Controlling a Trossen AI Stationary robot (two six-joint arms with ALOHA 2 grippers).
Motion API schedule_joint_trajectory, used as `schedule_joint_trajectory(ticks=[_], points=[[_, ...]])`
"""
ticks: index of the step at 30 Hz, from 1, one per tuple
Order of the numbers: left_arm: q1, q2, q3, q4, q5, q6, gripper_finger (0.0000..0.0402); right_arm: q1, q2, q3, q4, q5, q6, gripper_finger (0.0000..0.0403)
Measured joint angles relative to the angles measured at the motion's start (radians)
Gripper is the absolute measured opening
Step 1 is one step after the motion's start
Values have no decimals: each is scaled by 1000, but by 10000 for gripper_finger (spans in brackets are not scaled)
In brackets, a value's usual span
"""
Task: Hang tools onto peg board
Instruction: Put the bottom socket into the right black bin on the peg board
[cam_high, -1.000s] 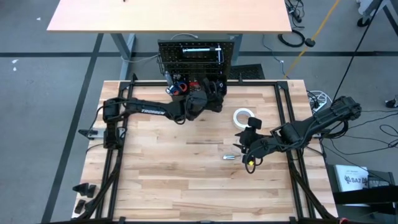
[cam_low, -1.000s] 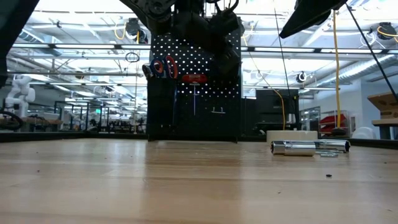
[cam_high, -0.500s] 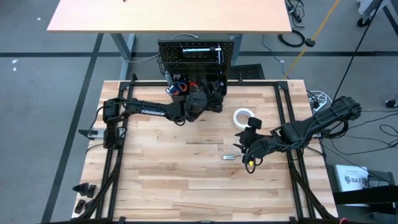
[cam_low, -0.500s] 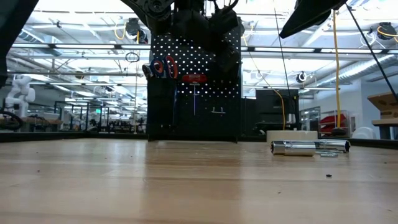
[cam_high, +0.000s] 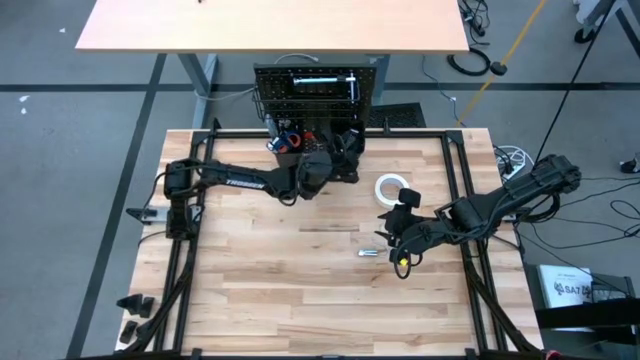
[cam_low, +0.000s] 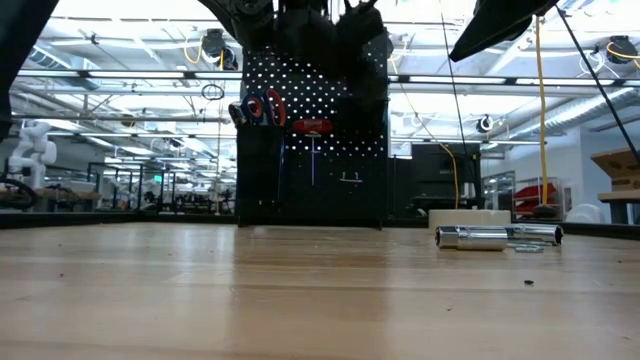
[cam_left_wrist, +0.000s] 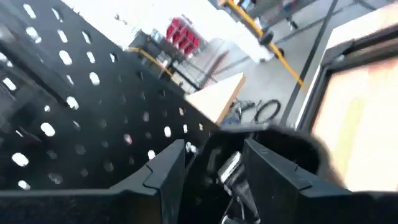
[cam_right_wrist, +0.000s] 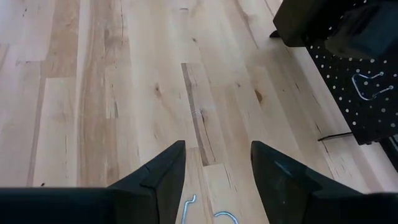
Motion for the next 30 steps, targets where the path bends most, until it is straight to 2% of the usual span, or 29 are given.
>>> schedule_joint_trajectory(ticks=[5, 11, 13, 17, 20, 23, 25, 30], points=[[-68, -55, 0, 0, -5, 42, 164, 0, 0, 0, -1, -7, 1, 173], [-176, -131, 1, -150, -5, 7, 164, 0, 4, -19, 0, -17, 60, 173], [-213, -164, -6, -269, 6, -72, 164, 0, 4, -51, 7, -50, 74, 173], [-255, -219, -59, -466, 93, -287, 164, 0, 5, -141, 46, -145, 95, 173], [-267, -260, -145, -529, 213, -438, 164, 0, 5, -222, 135, -198, 116, 173], [-280, -288, -250, -482, 354, -533, 164, 0, 5, -284, 251, -255, 104, 173], [-289, -292, -317, -392, 408, -542, 164, 0, 5, -312, 307, -275, 85, 173], [-306, -292, -485, -11, 579, -569, 164, 0, 19, -340, 440, -276, 52, 173]])
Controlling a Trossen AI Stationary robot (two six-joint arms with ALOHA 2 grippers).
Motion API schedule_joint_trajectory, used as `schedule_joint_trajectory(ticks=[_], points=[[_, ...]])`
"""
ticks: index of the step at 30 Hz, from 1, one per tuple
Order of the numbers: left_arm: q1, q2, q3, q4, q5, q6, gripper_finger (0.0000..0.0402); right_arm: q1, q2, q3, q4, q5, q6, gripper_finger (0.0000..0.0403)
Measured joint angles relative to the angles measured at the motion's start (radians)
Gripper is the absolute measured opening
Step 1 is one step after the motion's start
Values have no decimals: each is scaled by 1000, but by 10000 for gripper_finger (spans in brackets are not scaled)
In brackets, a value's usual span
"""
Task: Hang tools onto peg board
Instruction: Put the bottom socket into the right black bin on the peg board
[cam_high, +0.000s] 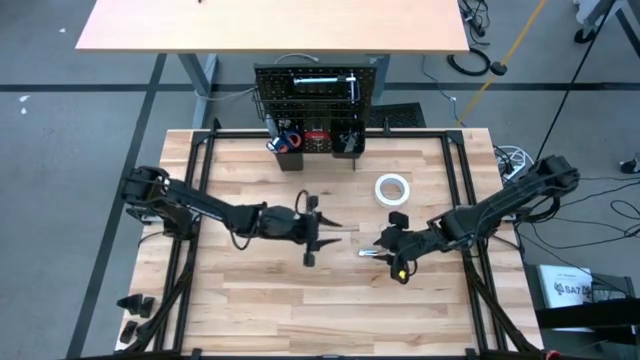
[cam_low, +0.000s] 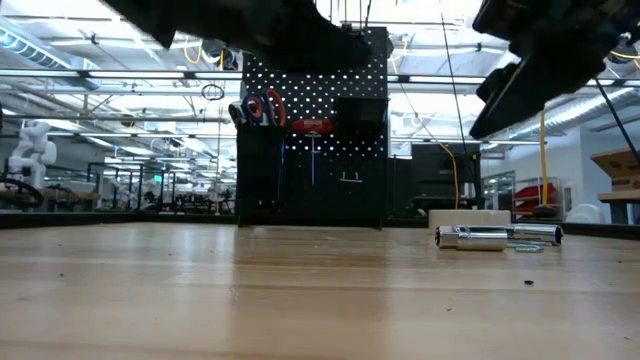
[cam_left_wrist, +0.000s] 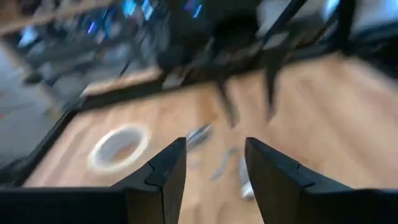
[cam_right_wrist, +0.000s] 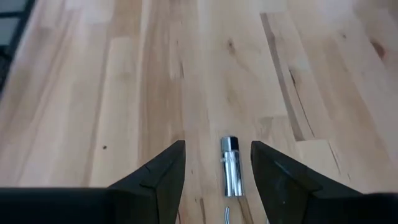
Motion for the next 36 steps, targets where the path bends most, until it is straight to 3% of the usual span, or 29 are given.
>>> schedule_joint_trajectory(ticks=[5, 17, 26, 30, 36], points=[[-7, 5, -96, 186, 61, -13, 164, 0, 80, -1, 29, 2, -6, 173], [-6, 5, -99, 148, 60, -26, 164, -28, 286, -2, 53, -8, -37, 173], [-6, 5, -99, 141, 60, -26, 164, -87, 367, -2, 107, -107, -54, 172], [-6, 5, -99, 135, 60, -26, 164, -104, 414, 4, 108, -138, -57, 150], [-6, 5, -99, 124, 60, -26, 164, -116, 396, 2, 77, -178, -79, 79]])
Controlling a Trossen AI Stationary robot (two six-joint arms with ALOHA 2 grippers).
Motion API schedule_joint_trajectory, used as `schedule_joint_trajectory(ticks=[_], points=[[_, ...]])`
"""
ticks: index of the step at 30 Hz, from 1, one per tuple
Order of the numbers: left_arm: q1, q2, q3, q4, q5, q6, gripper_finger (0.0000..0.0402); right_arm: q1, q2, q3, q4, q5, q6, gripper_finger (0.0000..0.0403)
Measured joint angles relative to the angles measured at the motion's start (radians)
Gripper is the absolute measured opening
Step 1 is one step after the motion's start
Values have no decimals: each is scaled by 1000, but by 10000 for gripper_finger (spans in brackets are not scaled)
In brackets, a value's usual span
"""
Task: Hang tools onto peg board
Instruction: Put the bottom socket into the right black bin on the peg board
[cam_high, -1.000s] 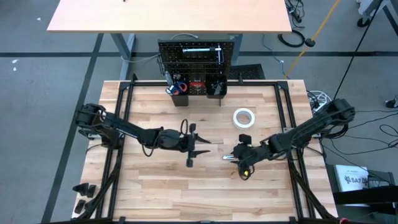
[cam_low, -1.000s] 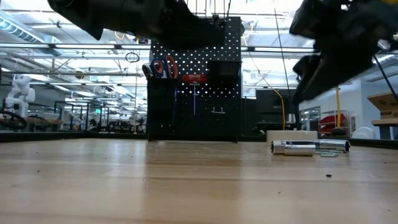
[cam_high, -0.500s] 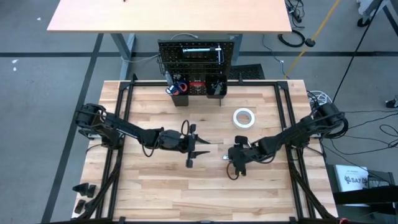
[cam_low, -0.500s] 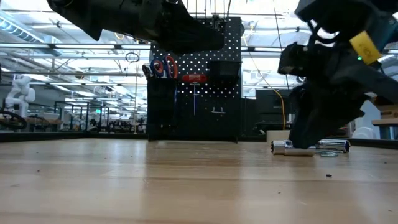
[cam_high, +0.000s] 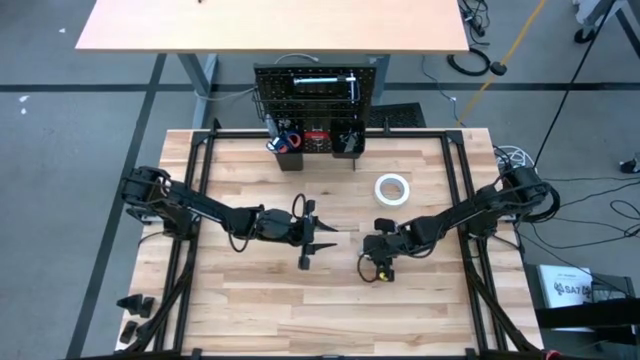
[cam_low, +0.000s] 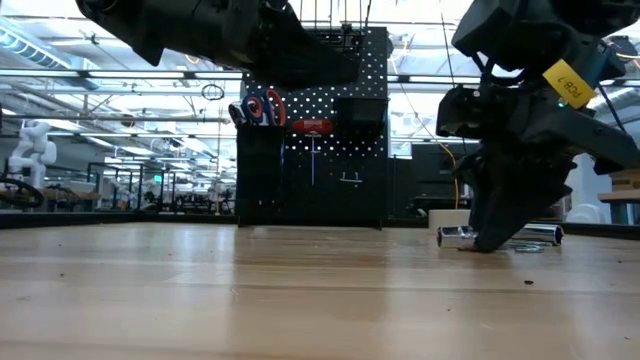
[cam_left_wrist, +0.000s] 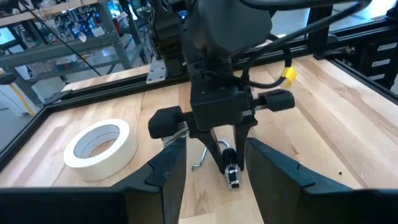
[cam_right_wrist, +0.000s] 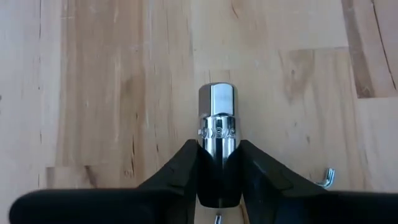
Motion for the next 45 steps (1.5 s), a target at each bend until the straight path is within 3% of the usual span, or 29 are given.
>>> schedule_joint_trajectory(ticks=[6, 11, 14, 18, 22, 33, 39, 45], points=[[0, 0, 0, -10, 3, 18, 164, 1, -117, -10, -66, 29, 0, 79], [-6, 0, 0, -4, 118, 66, 164, 13, -233, -5, -38, 97, 1, 79], [-24, 0, 1, 10, 180, 152, 164, 24, -293, -5, 18, 100, 3, 79], [-56, 0, 1, 28, 181, 280, 164, 42, -339, -4, 106, 81, -14, 79], [-74, 0, 4, 86, 179, 317, 164, 60, -357, -4, 196, 68, -63, 79], [-76, 1, 18, 189, 176, 304, 164, 81, -342, -4, 374, 25, -180, 79], [-53, 16, 39, 203, 183, 54, 164, 81, -341, -4, 379, 25, -192, 79], [-37, 78, 61, 224, 226, 26, 164, 81, -341, -2, 405, 21, -201, 79]])
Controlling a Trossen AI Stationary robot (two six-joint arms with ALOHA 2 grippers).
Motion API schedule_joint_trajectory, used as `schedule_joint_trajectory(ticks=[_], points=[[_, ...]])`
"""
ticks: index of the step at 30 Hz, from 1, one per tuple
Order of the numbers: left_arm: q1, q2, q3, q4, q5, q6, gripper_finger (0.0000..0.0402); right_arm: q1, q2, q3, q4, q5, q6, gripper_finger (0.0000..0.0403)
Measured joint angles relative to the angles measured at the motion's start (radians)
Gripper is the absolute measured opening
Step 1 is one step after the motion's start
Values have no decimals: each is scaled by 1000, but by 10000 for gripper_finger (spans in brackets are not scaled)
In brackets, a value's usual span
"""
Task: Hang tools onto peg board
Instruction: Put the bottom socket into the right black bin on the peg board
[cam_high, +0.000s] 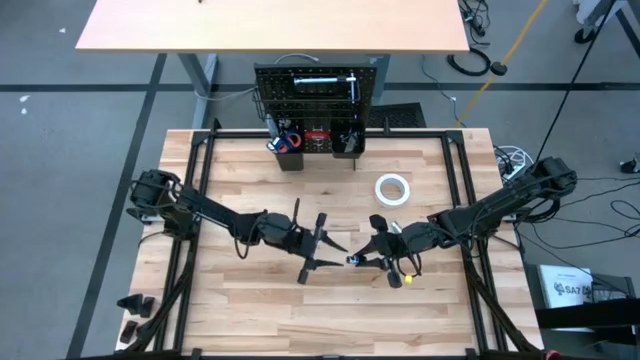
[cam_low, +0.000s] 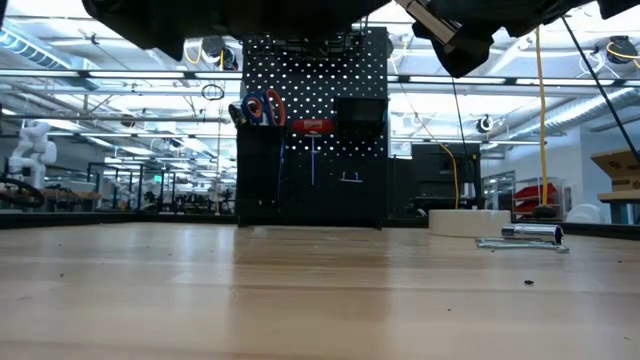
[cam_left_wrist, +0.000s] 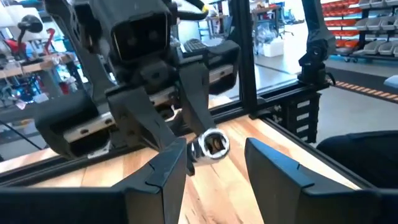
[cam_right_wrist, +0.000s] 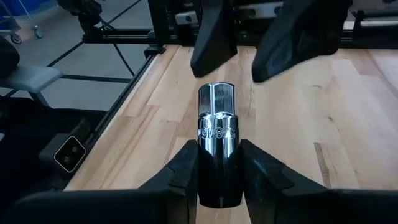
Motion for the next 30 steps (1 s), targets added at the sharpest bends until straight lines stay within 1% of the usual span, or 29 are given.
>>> schedule_joint_trajectory(ticks=[4, 10, 18, 30], points=[[5, 39, 2, 57, 2, -14, 164, 0, 0, 0, 4, 0, -4, 79], [3, 88, 4, 153, 2, 59, 164, 0, 0, 0, 27, 0, -20, 79], [1, 145, 58, 159, 24, 61, 164, -12, 0, 0, 42, 4, -19, 79], [1, 147, 73, 152, 26, 82, 164, -14, 0, 0, 41, 9, -18, 79]])
